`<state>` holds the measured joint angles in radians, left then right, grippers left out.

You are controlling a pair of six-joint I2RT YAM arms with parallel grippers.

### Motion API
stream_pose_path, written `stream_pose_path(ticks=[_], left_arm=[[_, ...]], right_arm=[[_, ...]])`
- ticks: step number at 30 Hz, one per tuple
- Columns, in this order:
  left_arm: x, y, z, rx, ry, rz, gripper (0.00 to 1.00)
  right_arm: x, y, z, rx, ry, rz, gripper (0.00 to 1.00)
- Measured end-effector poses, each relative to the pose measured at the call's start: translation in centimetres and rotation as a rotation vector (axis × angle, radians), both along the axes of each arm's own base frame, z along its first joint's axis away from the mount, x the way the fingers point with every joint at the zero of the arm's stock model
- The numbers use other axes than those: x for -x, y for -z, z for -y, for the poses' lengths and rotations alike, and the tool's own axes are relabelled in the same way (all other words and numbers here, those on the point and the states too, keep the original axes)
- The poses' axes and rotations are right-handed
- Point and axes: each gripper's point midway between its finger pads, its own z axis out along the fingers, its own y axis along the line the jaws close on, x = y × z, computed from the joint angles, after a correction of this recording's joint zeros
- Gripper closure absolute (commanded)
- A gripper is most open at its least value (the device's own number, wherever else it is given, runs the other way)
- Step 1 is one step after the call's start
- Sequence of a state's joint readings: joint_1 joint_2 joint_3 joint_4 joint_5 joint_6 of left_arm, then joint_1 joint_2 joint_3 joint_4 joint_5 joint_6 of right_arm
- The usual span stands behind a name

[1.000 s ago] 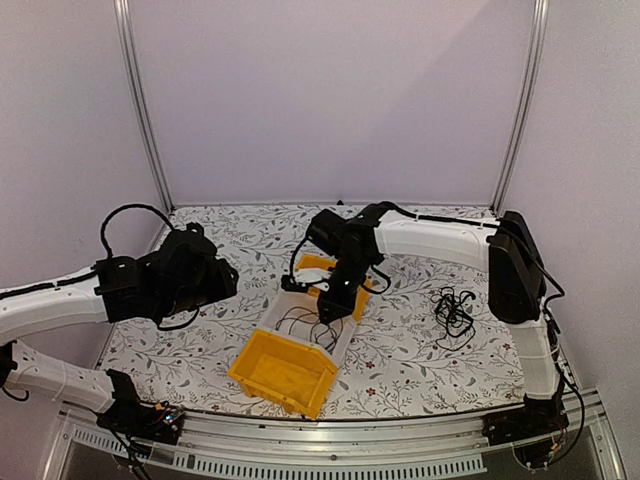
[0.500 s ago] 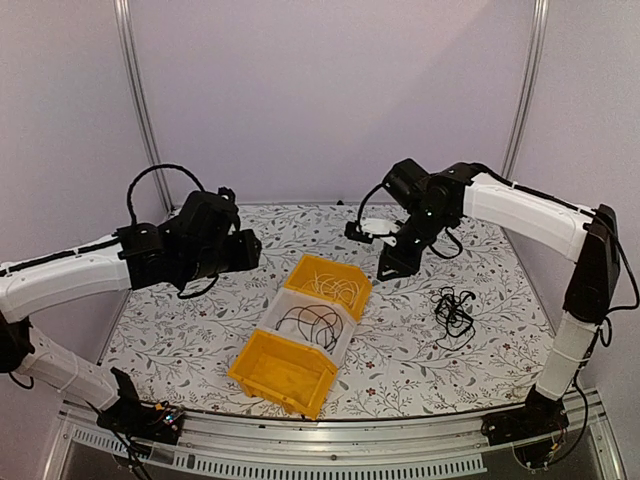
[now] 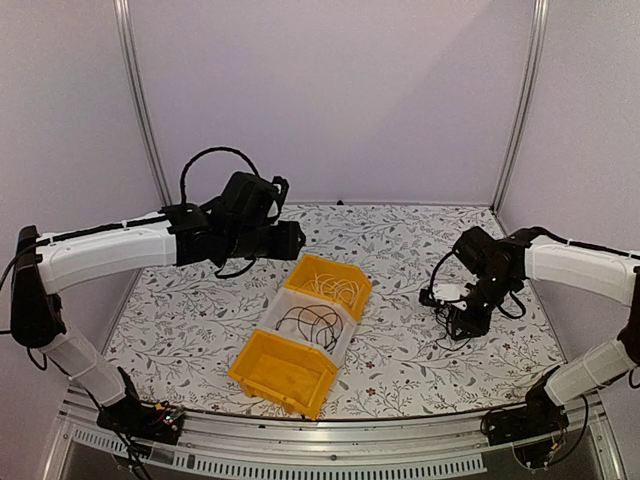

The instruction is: Untangle the cables

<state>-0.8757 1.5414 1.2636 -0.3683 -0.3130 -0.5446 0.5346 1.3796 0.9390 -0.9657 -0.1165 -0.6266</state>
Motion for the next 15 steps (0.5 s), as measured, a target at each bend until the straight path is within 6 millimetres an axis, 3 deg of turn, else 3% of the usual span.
stream_pose_path(ticks=[4, 10, 13, 15], left_arm=[[0.1, 0.4, 0.8, 0.001, 0.032, -0.016, 0.47], [0.0, -0.2, 1.2, 0.014, 0.047, -0.007, 0.48], [0.0, -0.2, 1.2, 0.015, 0.048, -0.008, 0.47], [0.0, -0.2, 1.2, 0.016, 0.047, -0.009, 0.48]], right_arm=[[1.3, 2.7, 0.9, 0.029, 0.003, -0.036, 0.62], [1.1, 5.8, 0.9, 0.046, 0.006, -0.051, 0.62], [0.7, 7.0, 0.8, 0.054, 0.01, -0.051, 0.71], [0.2, 7.0, 0.6, 0.045, 0.01, -0.035, 0.88]])
